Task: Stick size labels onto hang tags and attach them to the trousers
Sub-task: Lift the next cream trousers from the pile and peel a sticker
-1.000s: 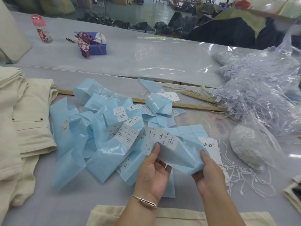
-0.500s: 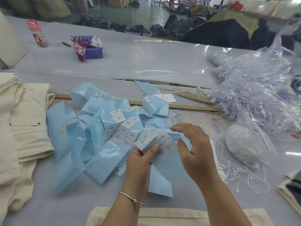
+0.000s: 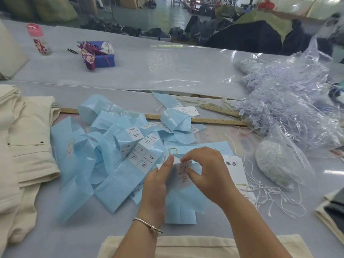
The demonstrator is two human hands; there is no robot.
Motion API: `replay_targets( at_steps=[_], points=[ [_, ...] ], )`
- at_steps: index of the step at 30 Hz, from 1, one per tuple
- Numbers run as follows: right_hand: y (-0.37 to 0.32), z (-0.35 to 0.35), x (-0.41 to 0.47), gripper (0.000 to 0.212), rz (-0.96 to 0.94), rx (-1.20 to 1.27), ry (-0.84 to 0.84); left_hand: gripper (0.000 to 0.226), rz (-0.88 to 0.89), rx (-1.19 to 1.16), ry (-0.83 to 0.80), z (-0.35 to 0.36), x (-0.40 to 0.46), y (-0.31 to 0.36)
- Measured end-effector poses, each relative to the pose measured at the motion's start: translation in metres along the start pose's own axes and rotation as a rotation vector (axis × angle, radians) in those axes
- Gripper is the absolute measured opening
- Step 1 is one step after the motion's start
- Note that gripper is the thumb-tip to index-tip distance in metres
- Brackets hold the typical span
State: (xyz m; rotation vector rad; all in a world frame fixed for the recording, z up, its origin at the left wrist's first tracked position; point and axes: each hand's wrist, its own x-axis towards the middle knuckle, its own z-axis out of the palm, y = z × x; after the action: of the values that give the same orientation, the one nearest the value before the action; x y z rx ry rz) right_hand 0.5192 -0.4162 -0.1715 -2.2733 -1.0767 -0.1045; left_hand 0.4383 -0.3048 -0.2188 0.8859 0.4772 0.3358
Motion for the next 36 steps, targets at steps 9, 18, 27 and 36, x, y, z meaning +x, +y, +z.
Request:
replay_targets(
  at_steps=[9, 18, 27, 36],
  points=[
    [0.005, -0.002, -0.002, 0.020, 0.068, 0.036, 0.003, 0.016, -0.041, 0.003, 0.072, 0.002, -0.002, 0.002],
    [0.006, -0.004, 0.001, 0.013, 0.024, 0.026, 0.044, 0.016, -0.035, 0.037, 0.056, -0.001, -0.001, 0.001],
    [0.013, -0.004, -0.004, 0.021, 0.002, 0.075, 0.064, 0.016, -0.070, -0.003, 0.083, -0.001, 0.003, 0.000],
    [0.015, 0.002, -0.003, 0.026, -0.036, 0.050, 0.042, 0.022, -0.108, 0.015, 0.036, 0.001, 0.002, 0.000]
  ],
)
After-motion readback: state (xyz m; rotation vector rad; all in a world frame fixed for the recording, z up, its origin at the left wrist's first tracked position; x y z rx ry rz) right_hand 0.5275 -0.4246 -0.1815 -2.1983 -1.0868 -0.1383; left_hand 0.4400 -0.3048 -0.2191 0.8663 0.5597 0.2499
